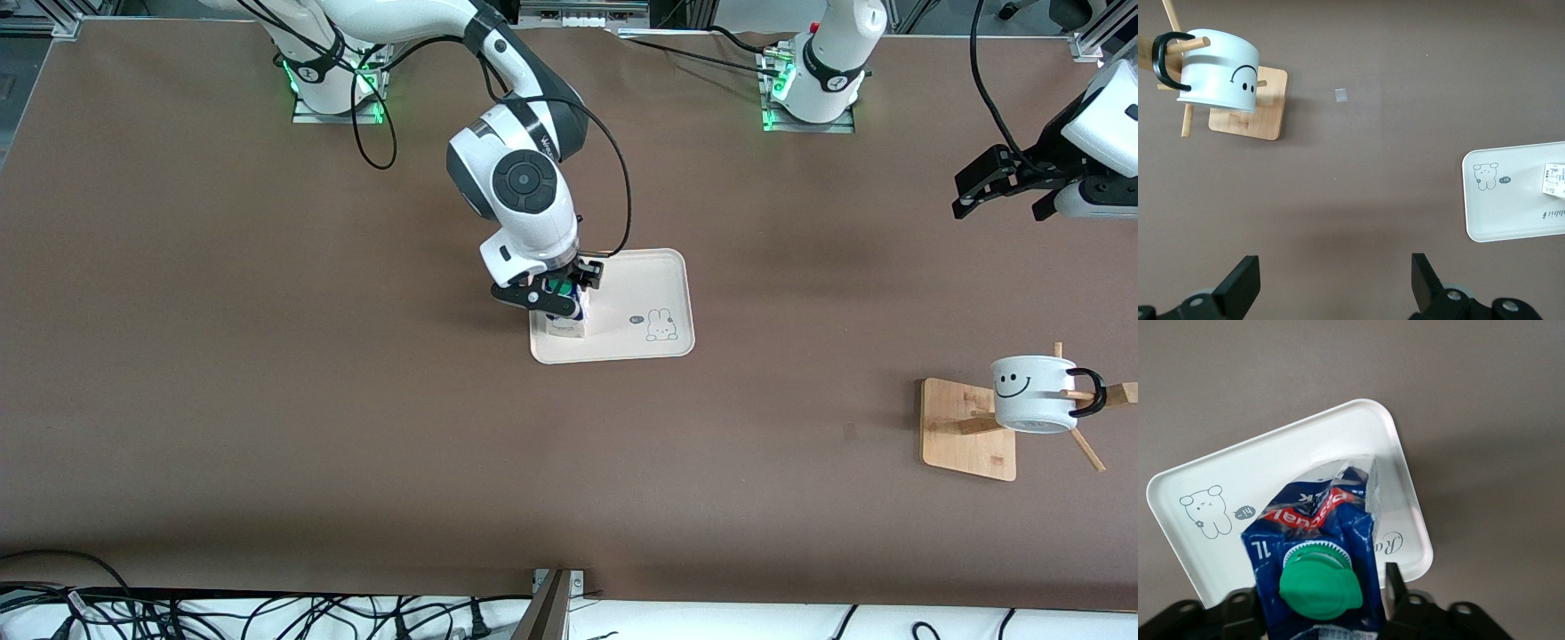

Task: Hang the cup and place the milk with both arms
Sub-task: 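Grasp the blue milk carton with the right gripper while the left gripper withdraws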

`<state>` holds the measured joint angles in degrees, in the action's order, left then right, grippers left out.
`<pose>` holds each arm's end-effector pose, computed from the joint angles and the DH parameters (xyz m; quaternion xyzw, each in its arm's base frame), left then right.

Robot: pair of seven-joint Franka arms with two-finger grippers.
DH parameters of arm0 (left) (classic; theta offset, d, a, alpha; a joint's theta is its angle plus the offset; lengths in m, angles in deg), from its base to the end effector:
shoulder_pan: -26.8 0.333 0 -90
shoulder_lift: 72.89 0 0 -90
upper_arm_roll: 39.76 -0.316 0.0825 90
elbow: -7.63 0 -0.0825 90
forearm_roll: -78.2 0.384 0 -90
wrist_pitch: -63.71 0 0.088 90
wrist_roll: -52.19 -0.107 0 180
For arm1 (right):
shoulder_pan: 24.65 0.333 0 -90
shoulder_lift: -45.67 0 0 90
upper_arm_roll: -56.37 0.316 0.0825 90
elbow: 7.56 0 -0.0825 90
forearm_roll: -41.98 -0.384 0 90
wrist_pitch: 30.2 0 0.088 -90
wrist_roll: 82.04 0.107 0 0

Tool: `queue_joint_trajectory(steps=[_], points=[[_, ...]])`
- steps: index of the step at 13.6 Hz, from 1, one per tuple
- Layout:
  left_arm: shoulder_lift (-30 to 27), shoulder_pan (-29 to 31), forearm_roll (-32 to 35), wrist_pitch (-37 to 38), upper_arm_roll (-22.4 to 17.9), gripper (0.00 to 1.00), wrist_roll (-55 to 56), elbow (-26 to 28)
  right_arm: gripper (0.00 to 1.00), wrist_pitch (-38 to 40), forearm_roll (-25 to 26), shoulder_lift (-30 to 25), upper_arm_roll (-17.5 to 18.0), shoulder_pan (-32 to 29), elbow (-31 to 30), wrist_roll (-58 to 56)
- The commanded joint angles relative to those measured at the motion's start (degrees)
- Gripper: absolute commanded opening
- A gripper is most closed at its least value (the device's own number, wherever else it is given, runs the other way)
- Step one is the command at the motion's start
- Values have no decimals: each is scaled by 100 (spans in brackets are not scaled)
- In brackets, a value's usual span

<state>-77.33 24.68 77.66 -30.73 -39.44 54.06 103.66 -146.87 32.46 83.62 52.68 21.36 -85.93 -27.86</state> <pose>0.5366 -0.0239 0.6238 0.9997 -0.0047 0.0247 0.0054 0.5262 0.5049 0.3297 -0.9896 0.1331 0.0381 0.0393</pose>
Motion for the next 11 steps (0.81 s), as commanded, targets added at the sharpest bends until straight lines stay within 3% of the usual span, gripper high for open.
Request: queue_joint_trajectory(steps=[1,5,11], points=[[154,-43,62,145,3,100,-74,-260,0,-23,47,3,-8,48,33,-22],[162,-43,71,145,3,100,-56,-251,0,39,38,-59,-34,65,42,-4],[162,-43,71,154,3,100,-38,-251,0,1127,3,-261,-87,39,647,-31]])
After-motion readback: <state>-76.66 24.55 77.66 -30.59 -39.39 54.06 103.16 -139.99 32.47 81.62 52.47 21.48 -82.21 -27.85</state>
